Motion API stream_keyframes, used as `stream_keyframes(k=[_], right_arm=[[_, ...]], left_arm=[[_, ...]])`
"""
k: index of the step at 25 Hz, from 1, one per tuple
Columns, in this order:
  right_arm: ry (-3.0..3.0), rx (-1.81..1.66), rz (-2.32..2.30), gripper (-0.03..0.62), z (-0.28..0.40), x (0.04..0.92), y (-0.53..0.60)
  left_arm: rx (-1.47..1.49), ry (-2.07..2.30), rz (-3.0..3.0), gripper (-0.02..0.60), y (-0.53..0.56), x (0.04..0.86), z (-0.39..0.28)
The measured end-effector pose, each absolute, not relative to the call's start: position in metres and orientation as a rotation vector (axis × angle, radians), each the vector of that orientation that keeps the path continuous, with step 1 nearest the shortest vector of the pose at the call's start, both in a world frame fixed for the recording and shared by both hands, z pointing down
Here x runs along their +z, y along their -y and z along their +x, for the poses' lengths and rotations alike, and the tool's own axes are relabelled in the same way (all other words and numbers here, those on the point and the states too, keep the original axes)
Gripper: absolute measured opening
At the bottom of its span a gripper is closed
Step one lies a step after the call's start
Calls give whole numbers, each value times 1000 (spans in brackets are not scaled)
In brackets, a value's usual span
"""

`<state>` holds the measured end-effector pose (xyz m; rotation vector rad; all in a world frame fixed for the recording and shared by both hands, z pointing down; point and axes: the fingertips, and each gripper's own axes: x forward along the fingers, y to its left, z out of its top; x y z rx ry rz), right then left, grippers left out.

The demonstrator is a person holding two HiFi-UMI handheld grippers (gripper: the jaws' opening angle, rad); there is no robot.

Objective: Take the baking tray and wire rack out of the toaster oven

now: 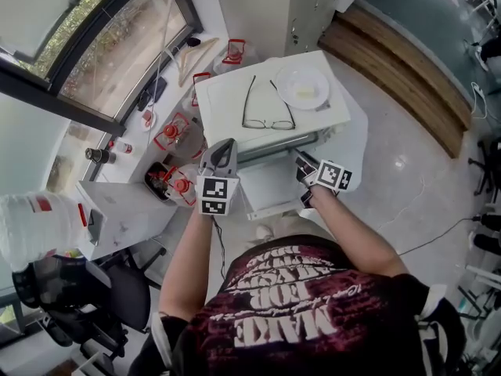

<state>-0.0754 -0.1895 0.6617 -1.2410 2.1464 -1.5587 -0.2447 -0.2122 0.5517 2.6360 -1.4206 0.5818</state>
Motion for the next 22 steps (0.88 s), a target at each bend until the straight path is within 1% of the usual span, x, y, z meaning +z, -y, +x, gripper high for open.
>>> stream_keyframes(k=[1,2,4,5,6,14,22], right_arm=[[-2147,-1552,-1233,97,-76,661,189],[-2153,-1550,-1219,111,-78,661,188],[-2167,-1573,-1180,199,-85,663,186],[-2170,-1592,-1162,226,-89,665,185],[-2169,-1610,-1145,239,-93,666,184],[-2149,-1639,-1098,239,-114,670,196],[-2099,-1608,-1138,238,-114,671,228]], left_arm=[[581,1420,2637,6,212,551,-245],[580,1418,2638,6,212,551,-245],[579,1413,2639,6,212,550,-244],[579,1412,2640,6,212,550,-244],[580,1413,2639,6,212,550,-244],[589,1413,2632,6,210,551,-244],[619,1429,2629,6,212,553,-242]])
